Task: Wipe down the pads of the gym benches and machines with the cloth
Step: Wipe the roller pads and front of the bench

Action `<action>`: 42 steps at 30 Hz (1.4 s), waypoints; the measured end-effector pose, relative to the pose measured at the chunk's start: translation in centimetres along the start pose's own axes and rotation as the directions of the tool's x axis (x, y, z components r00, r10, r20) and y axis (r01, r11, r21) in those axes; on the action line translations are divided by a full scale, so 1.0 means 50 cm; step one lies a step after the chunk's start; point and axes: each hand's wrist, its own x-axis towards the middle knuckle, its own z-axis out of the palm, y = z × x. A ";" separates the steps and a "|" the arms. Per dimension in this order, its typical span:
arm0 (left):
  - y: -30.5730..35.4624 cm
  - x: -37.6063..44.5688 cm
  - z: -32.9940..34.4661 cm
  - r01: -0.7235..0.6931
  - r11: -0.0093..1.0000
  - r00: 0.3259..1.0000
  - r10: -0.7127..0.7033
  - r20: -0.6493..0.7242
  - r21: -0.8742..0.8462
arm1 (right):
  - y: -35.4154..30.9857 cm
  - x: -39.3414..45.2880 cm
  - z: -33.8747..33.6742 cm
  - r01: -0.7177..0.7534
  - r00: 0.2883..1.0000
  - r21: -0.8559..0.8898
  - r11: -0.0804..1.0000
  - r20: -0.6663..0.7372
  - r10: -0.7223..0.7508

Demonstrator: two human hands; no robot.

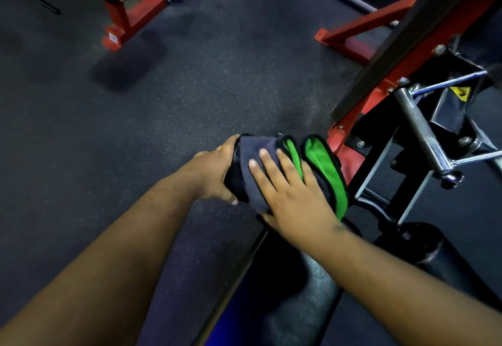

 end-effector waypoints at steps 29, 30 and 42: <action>0.063 0.011 0.023 0.008 0.976 0.993 0.018 -0.119 0.217 | 0.029 0.110 -0.022 -0.344 0.937 0.196 0.918 0.125 0.325; 0.067 0.012 0.021 0.015 0.970 0.993 0.014 -0.119 0.244 | 0.022 0.058 -0.014 -0.331 0.943 0.151 0.931 0.069 0.325; 0.079 0.015 0.014 0.035 0.970 0.991 -0.003 -0.133 0.239 | 0.067 0.166 -0.033 -0.458 0.872 0.238 0.857 0.310 0.380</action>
